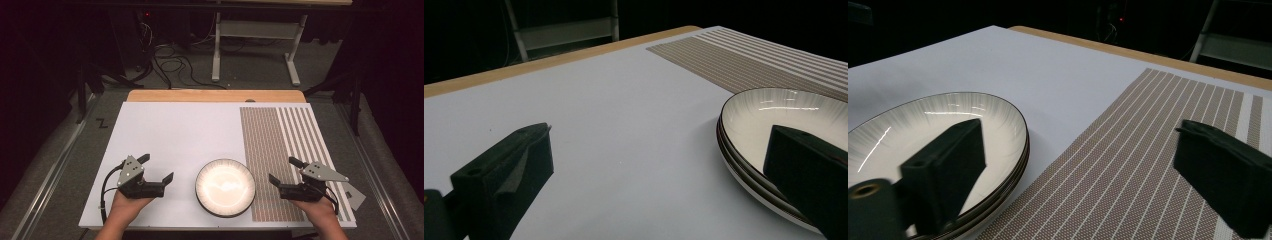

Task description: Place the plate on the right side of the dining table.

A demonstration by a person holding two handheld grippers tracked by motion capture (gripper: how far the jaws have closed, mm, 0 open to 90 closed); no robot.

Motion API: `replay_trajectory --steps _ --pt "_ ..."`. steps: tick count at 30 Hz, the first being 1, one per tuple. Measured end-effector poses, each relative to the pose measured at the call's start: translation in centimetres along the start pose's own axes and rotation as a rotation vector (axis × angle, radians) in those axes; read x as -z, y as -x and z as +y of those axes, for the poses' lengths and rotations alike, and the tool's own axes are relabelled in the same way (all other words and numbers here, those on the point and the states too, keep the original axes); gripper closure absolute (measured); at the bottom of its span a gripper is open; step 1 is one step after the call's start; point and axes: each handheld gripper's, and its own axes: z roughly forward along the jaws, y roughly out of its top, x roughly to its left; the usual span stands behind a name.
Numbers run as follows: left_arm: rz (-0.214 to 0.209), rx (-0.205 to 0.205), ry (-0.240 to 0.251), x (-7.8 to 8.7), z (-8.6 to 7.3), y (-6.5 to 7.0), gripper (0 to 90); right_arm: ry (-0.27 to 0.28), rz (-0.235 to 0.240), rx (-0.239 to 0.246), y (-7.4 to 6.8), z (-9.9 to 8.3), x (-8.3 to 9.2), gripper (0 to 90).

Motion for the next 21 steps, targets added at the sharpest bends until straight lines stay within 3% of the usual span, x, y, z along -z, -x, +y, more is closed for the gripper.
replay_trajectory --steps 3,4,5,8,18,21 --pt "0.002 0.001 -0.002 0.1 0.0 -0.1 0.4 0.016 -0.005 0.013 -0.1 0.2 0.2 27.3" --pt "0.001 0.003 -0.001 0.1 0.0 -0.1 0.4 0.023 0.004 0.012 -0.1 0.3 0.3 41.0" --pt "0.001 0.004 0.000 0.1 0.0 -0.1 0.4 0.023 0.004 0.012 -0.1 0.3 0.3 41.0" --pt "0.003 0.004 0.001 0.0 0.1 -0.1 0.4 0.012 0.014 -0.008 0.0 0.3 0.3 58.7" --pt "-0.005 0.014 0.005 -0.1 -0.1 0.0 0.7 -0.057 0.062 -0.009 -0.5 0.2 -0.6 76.6" --pt "-0.009 0.007 -0.001 -0.1 0.0 -0.1 0.8 -0.090 0.099 -0.004 -0.7 0.1 -1.1 80.5"
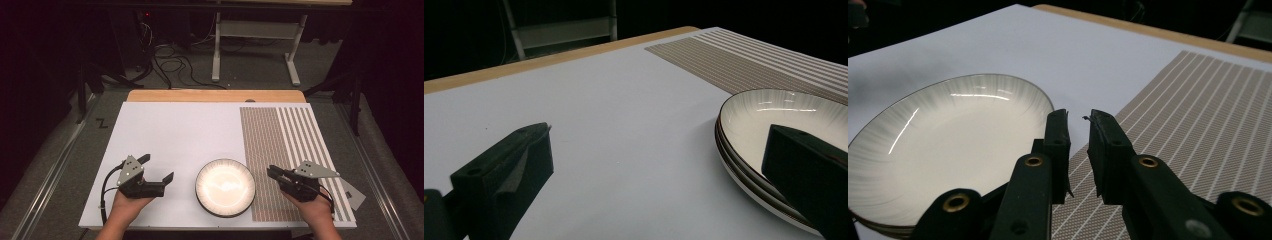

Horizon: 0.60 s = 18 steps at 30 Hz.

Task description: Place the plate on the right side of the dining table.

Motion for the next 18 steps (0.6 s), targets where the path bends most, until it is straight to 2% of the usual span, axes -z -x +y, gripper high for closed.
replay_trajectory --steps 2,7,16,18 --pt "-0.002 0.006 0.006 -0.1 0.1 0.0 0.8 -0.032 0.011 0.015 -0.1 -0.1 -0.6 84.0" --pt "0.000 0.007 0.008 -0.1 0.1 0.0 0.8 -0.073 0.036 0.030 -0.5 -0.2 -1.2 90.0" --pt "0.000 -0.019 0.014 -0.1 0.5 0.5 0.6 -0.121 0.065 0.059 -1.0 -0.5 -1.5 90.0" --pt "-0.003 -0.014 0.022 -0.1 0.6 0.6 0.5 -0.137 0.076 0.065 -1.1 -0.5 -1.7 90.0"
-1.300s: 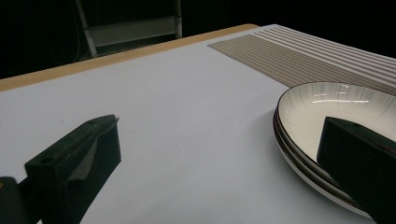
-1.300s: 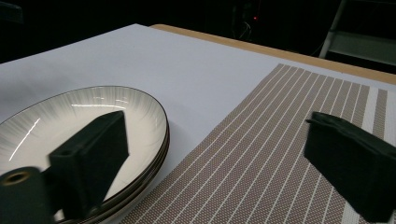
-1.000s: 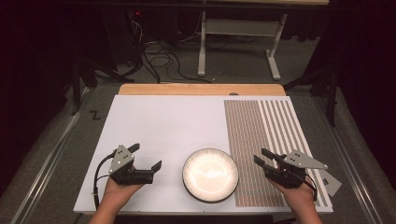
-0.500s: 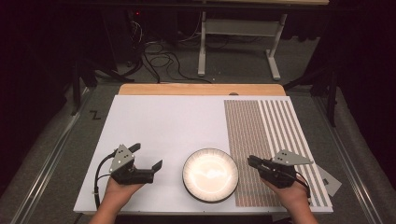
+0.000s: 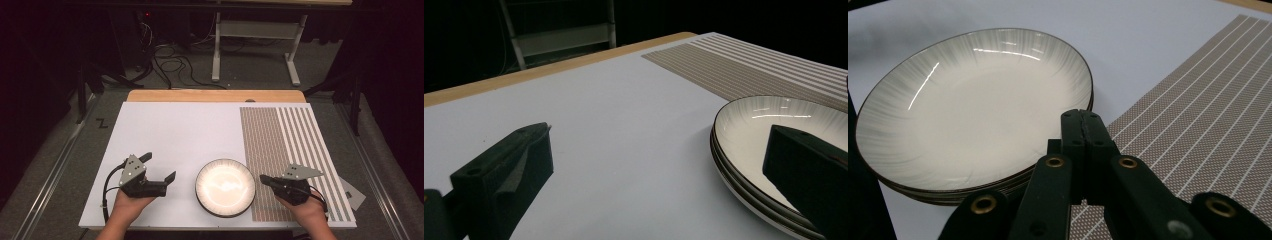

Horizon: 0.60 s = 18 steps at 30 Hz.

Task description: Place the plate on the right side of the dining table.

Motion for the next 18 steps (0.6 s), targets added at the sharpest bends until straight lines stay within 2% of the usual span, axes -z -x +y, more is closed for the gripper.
replay_trajectory --steps 8,15,18 --pt "-0.009 -0.021 -0.009 -0.2 0.1 0.4 0.3 -0.065 0.021 0.029 -0.7 -0.1 -0.9 90.0" --pt "-0.008 -0.010 -0.004 0.0 0.1 0.2 0.3 -0.088 0.035 0.034 -0.8 -0.1 -1.2 90.0" --pt "-0.011 -0.009 -0.007 0.0 0.1 0.2 0.3 -0.091 0.044 0.055 -1.0 -0.1 -1.3 90.0"
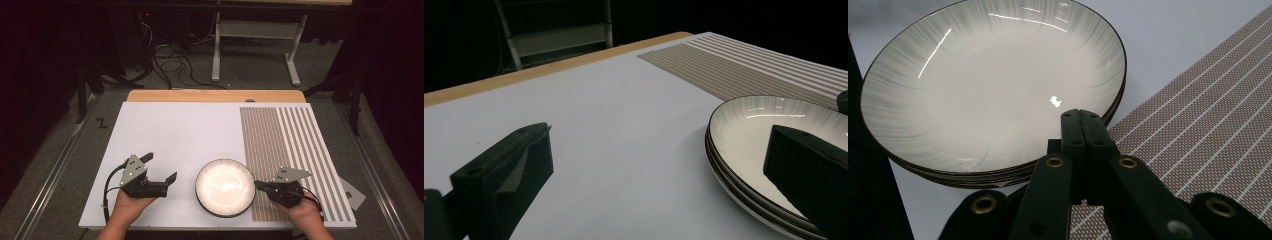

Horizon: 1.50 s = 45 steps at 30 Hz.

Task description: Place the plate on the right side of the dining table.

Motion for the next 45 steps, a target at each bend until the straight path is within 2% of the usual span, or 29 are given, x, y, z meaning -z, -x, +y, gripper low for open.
replay_trajectory --steps 10,15,26,45 --pt "-0.007 0.002 -0.004 -0.19 -0.10 0.04 0.3 -0.012 0.018 -0.003 0.03 -0.10 0.04 90.0" --pt "-0.011 0.000 -0.008 -0.18 -0.12 0.05 0.3 -0.020 0.029 0.013 0.03 -0.12 0.10 90.0" --pt "-0.013 -0.002 -0.009 -0.26 -0.14 0.10 0.3 -0.032 0.033 0.026 -0.22 -0.05 0.11 90.0" --pt "-0.022 -0.005 -0.020 -0.41 -0.19 0.15 0.3 -0.033 0.033 0.016 -0.37 0.06 0.00 90.0"
